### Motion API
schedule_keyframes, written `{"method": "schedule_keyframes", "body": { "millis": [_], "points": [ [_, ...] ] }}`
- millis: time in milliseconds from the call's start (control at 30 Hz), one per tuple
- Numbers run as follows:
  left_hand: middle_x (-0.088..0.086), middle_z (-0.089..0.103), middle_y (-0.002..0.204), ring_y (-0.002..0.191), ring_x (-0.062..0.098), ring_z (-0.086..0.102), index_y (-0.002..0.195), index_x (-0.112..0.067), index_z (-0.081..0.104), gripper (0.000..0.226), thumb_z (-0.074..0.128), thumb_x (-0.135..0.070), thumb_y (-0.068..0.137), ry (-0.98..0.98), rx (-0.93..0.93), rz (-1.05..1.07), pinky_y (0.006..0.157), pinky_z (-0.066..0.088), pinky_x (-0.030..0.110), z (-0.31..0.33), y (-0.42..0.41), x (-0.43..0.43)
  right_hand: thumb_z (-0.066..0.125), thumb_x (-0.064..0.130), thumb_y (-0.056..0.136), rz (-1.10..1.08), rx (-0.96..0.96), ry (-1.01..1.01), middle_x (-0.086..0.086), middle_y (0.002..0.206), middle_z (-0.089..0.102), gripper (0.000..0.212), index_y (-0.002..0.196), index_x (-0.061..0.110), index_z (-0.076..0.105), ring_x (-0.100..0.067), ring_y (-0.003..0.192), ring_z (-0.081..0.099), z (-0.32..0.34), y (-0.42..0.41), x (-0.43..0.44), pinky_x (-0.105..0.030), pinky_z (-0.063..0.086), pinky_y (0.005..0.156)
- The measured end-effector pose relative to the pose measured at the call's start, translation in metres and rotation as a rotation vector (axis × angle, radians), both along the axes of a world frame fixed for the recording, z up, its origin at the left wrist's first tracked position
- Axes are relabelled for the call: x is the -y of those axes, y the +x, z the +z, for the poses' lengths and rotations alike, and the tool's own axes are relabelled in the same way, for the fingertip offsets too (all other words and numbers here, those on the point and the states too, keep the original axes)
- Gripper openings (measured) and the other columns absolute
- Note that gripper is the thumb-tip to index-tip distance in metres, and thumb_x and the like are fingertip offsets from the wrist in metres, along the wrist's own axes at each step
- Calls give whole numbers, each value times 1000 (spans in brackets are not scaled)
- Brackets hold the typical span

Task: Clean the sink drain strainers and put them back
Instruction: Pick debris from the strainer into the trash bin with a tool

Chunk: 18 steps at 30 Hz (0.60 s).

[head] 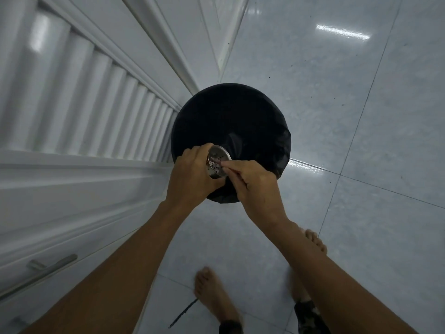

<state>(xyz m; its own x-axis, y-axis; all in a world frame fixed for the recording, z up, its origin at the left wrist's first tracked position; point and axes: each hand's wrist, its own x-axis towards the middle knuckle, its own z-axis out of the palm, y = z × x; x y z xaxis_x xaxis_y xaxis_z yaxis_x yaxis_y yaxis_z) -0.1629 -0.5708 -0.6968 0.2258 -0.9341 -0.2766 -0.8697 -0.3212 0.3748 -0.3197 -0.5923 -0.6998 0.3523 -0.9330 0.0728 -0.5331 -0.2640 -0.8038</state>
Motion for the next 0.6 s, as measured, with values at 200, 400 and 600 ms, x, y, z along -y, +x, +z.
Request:
{"method": "schedule_keyframes", "body": {
  "millis": [200,400,600],
  "points": [
    [7,63,129,115,26,57,140,-13,55,81,88,-41,71,-5,56,-26,99,49,41,3,3,6,90,1,67,9,-197,-171,-11,90,72,43,103,8,68,-26,79,70,-12,-7,10,-30,58,73],
    [13,61,123,109,30,55,138,-9,58,80,89,-36,69,-14,95,-61,95,50,42,7,8,11,74,11,75,-48,-35,-209,-5,84,73,35,107,16,59,-19,80,67,1,10,6,-19,53,73],
    [7,61,121,110,28,56,138,-17,59,82,87,-46,66,-9,227,-69,95,39,39,7,22,15,64,19,93,-57,-24,-19,-8,98,74,19,107,9,72,-24,88,71,1,7,5,-29,54,86]
  ]
}}
